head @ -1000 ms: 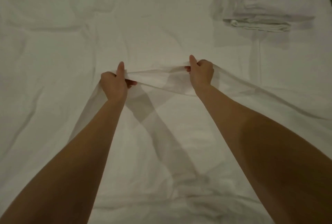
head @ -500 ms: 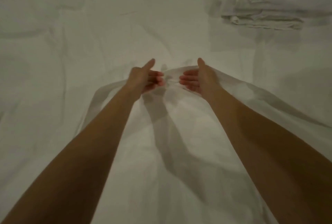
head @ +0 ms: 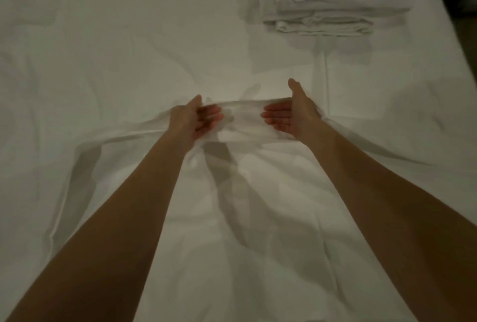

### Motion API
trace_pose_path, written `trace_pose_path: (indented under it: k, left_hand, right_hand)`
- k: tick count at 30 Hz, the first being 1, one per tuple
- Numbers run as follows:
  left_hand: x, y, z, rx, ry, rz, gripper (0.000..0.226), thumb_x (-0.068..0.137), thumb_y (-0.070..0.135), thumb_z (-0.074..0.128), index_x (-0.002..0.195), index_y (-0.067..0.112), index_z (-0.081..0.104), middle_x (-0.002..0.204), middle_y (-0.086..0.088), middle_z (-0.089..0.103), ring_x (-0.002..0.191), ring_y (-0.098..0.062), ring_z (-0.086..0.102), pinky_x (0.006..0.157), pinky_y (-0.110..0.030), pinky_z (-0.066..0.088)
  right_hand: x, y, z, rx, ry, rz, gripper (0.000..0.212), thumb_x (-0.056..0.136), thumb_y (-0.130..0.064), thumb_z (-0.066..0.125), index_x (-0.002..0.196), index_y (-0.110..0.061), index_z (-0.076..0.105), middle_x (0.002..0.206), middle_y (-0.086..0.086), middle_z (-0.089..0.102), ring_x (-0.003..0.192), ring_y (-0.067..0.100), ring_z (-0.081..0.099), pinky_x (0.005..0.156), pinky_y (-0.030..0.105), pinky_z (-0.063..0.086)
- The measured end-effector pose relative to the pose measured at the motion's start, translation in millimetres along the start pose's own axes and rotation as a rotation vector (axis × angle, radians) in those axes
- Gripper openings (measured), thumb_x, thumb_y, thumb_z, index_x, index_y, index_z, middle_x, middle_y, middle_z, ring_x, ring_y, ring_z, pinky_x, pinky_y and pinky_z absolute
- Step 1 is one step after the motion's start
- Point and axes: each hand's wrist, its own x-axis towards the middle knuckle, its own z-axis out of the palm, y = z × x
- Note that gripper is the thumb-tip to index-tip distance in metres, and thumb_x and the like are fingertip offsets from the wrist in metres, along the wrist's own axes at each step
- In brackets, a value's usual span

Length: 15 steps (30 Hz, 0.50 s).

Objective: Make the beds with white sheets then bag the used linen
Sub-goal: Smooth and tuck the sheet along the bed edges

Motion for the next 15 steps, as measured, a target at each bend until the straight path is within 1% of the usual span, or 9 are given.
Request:
trace_pose_path:
  k: [2,4,7,9,10,12,14,15]
  left_hand:
    - [-3.9,11.9,0.9,-0.062,0.02,0.033,0.036,0.102,0.034,0.043,0.085,0.007,0.058,0.054,0.004,0.068,0.05,-0.008,0.067,0.044,-0.015,0.049]
    - [-16.4,17.4,0.9,-0.058,-0.015,0.007,0.043,0.099,0.044,0.045,0.085,0.006,0.058,0.053,0.002,0.067,0.05,-0.009,0.067,0.042,-0.016,0.047]
    - [-41.9,3.9,-3.4,0.082,-0.097,-0.109,0.054,0.095,0.056,0.043,0.079,0.007,0.057,0.05,0.001,0.063,0.046,-0.01,0.064,0.04,-0.015,0.047]
    - [-54.2,-13.7,-10.4,0.17,-0.131,-0.199,0.062,0.093,0.063,0.041,0.077,0.005,0.058,0.052,0.0,0.063,0.047,-0.012,0.065,0.041,-0.015,0.048]
    - [-58.3,-23.0,-15.1,0.21,-0.137,-0.243,0.066,0.091,0.066,0.04,0.077,0.004,0.059,0.053,-0.002,0.064,0.049,-0.013,0.066,0.042,-0.015,0.049]
    - [-62.3,-38.1,-22.3,0.297,-0.133,-0.31,0.075,0.086,0.074,0.038,0.081,0.003,0.061,0.058,-0.004,0.066,0.053,-0.015,0.069,0.044,-0.017,0.051]
    - [-63.8,-47.3,-23.1,0.342,-0.108,-0.338,0.079,0.083,0.077,0.04,0.086,0.002,0.063,0.063,-0.005,0.07,0.058,-0.016,0.07,0.047,-0.018,0.053]
    - [-64.1,-49.5,-21.5,0.323,-0.096,-0.326,0.078,0.083,0.076,0.04,0.088,0.002,0.064,0.065,-0.004,0.071,0.059,-0.016,0.071,0.048,-0.018,0.053]
  right_hand:
    - [-11.8,-3.7,-2.8,0.011,-0.13,-0.002,0.069,0.096,-0.06,0.034,0.078,-0.001,0.065,0.06,0.008,0.068,0.044,0.013,0.059,0.042,0.016,0.042]
    - [-24.6,-3.9,-10.4,0.03,-0.243,0.017,0.07,0.093,-0.064,0.035,0.072,-0.004,0.063,0.055,0.005,0.063,0.04,0.01,0.054,0.038,0.016,0.039]
    - [-40.8,0.5,-33.6,0.063,-0.33,0.091,0.073,0.09,-0.068,0.037,0.058,-0.008,0.062,0.05,0.003,0.056,0.035,0.009,0.048,0.032,0.016,0.036]
    - [-50.4,8.9,-53.5,-0.027,-0.352,0.163,0.079,0.088,-0.072,0.034,0.052,-0.008,0.062,0.049,0.004,0.055,0.033,0.01,0.047,0.032,0.015,0.037]
    - [-54.2,15.0,-63.1,-0.104,-0.35,0.198,0.082,0.088,-0.074,0.031,0.054,-0.006,0.063,0.049,0.005,0.056,0.034,0.01,0.048,0.033,0.015,0.038]
    - [-56.5,26.4,-78.0,-0.213,-0.307,0.244,0.085,0.087,-0.076,0.026,0.069,-0.002,0.064,0.055,0.007,0.062,0.039,0.012,0.054,0.04,0.016,0.042]
    - [-53.2,34.1,-86.5,-0.173,-0.188,0.242,0.084,0.086,-0.076,0.027,0.085,-0.001,0.064,0.064,0.008,0.069,0.049,0.014,0.06,0.05,0.021,0.045]
    - [-50.4,35.8,-88.4,-0.096,-0.097,0.219,0.081,0.086,-0.075,0.03,0.087,-0.002,0.063,0.066,0.007,0.069,0.054,0.015,0.062,0.053,0.023,0.044]
